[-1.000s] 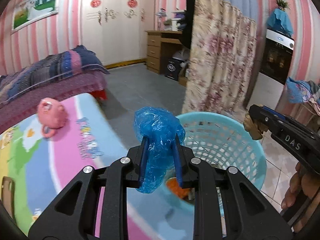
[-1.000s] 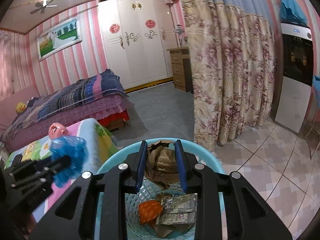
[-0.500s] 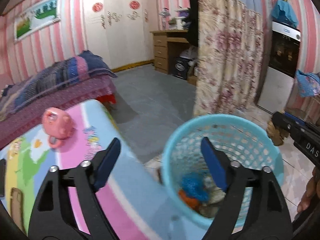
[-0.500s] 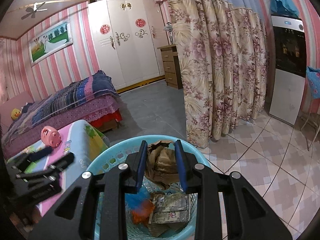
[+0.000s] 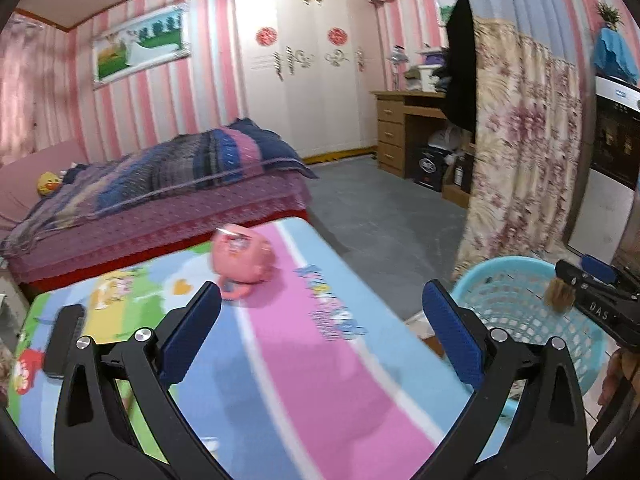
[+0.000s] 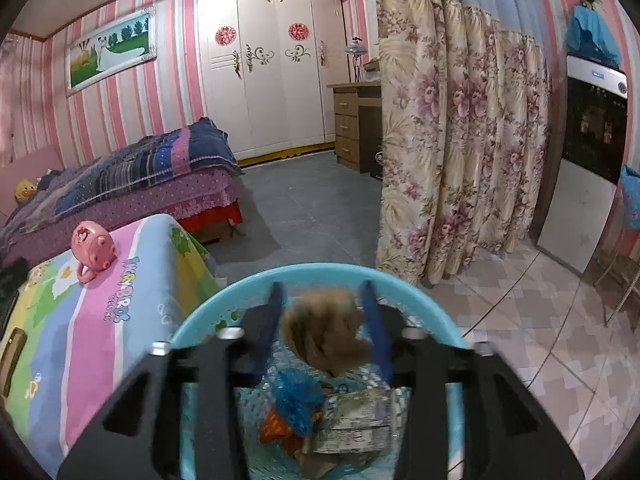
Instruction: Collect trash
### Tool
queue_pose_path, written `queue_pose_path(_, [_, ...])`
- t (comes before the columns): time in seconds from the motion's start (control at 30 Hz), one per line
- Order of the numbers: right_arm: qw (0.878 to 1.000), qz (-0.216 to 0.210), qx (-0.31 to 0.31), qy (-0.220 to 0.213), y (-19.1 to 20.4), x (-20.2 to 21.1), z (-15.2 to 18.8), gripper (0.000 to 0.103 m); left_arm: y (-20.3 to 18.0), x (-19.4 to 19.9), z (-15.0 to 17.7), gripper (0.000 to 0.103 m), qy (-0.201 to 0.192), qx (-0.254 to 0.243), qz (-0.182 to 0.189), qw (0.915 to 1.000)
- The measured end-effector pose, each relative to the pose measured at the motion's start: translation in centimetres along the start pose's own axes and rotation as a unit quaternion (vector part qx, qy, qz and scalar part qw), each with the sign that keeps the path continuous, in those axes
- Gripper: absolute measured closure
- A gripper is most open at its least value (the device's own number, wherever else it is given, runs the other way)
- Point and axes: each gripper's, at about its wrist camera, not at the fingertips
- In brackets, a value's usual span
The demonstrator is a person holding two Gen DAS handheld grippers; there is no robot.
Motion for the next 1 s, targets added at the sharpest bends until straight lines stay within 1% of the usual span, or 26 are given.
queue_pose_path(0.03, [1.0, 0.0, 0.0, 0.0, 0.2, -0.1, 0.0, 0.031, 0.7, 0.5, 0.2, 0.006, 0.0, 0.002, -0.005, 1.0])
queue_pose_path(0.1, [1.0, 0.003, 0.005, 0.003, 0.7, -0.2, 0.0, 0.027, 1.9, 1.4, 0.6, 0.006, 0.0, 0.006, -0.011, 0.9999])
queue_pose_path(0.17, [1.0, 0.013, 0.011, 0.001, 1.2, 0.1, 0.0, 0.017, 3.1, 2.4, 1.1, 0.006, 0.002, 0.008, -0.02, 0.9998])
queue_pose_path(0.27, [1.0, 0.01, 0.017, 0.001, 2.1, 0.5, -0.1, 0.009, 4.5, 3.8, 2.0, 0.006, 0.008, 0.007, -0.028, 0.9995])
queue_pose_path(0.33, [1.0, 0.002, 0.02, -0.004, 3.0, 1.5, -0.3, 0.005, 5.8, 5.3, 2.8, 0.006, 0.008, 0.009, -0.041, 0.9991])
queue_pose_path(0.37, [1.0, -0.004, 0.02, -0.007, 3.4, 1.9, -0.3, 0.005, 6.2, 5.8, 3.0, 0.006, 0.007, 0.01, -0.046, 0.9989])
queue_pose_path(0.4, [0.999, -0.021, 0.024, -0.012, 4.4, 3.0, -0.4, 0.005, 6.9, 6.6, 3.5, 0.006, 0.006, 0.012, -0.055, 0.9984])
queue_pose_path(0.47, [0.999, -0.04, 0.028, -0.016, 5.5, 4.1, -0.3, 0.005, 8.2, 8.1, 4.3, 0.006, 0.003, 0.02, -0.069, 0.9974])
queue_pose_path(0.6, [0.995, -0.09, 0.049, -0.019, 8.9, 7.0, 0.6, 0.005, 11.0, 10.8, 6.2, 0.006, 0.003, 0.04, -0.097, 0.9945])
queue_pose_path(0.67, [0.991, -0.113, 0.069, -0.015, 10.7, 8.2, 1.5, 0.005, 12.4, 11.9, 7.2, 0.006, 0.007, 0.052, -0.109, 0.9926])
queue_pose_path(0.7, [0.988, -0.124, 0.09, -0.011, 12.2, 8.9, 2.3, 0.005, 12.9, 12.2, 7.6, 0.006, 0.008, 0.057, -0.114, 0.9918])
queue_pose_path(0.73, [0.987, -0.128, 0.096, -0.011, 12.9, 9.2, 2.5, 0.005, 13.3, 12.6, 8.0, 0.006, 0.009, 0.061, -0.119, 0.991])
queue_pose_path(0.77, [0.986, -0.133, 0.099, -0.01, 13.5, 9.6, 2.9, 0.005, 13.9, 13.2, 8.6, 0.006, 0.01, 0.067, -0.126, 0.9897])
queue_pose_path(0.83, [0.982, -0.164, 0.092, -0.002, 14.7, 10.9, 4.2, 0.005, 14.6, 13.9, 9.3, 0.006, 0.011, 0.072, -0.134, 0.9883])
queue_pose_path(0.87, [0.981, -0.173, 0.091, 0.0, 15.1, 11.3, 4.7, 0.005, 15.0, 14.5, 9.8, 0.006, 0.013, 0.078, -0.139, 0.9871])
queue_pose_path(1.0, [0.976, -0.19, 0.106, -0.005, 16.9, 13.7, 6.7, 0.005, 15.9, 15.7, 11.3, 0.006, 0.012, 0.104, -0.145, 0.9838])
Point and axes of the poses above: each gripper's, at about its wrist camera, not at the fingertips, and x roughly against the way its jaws point, y to its left, z to its underside, and after that the axes turned 12 degrees about -x, right-handed
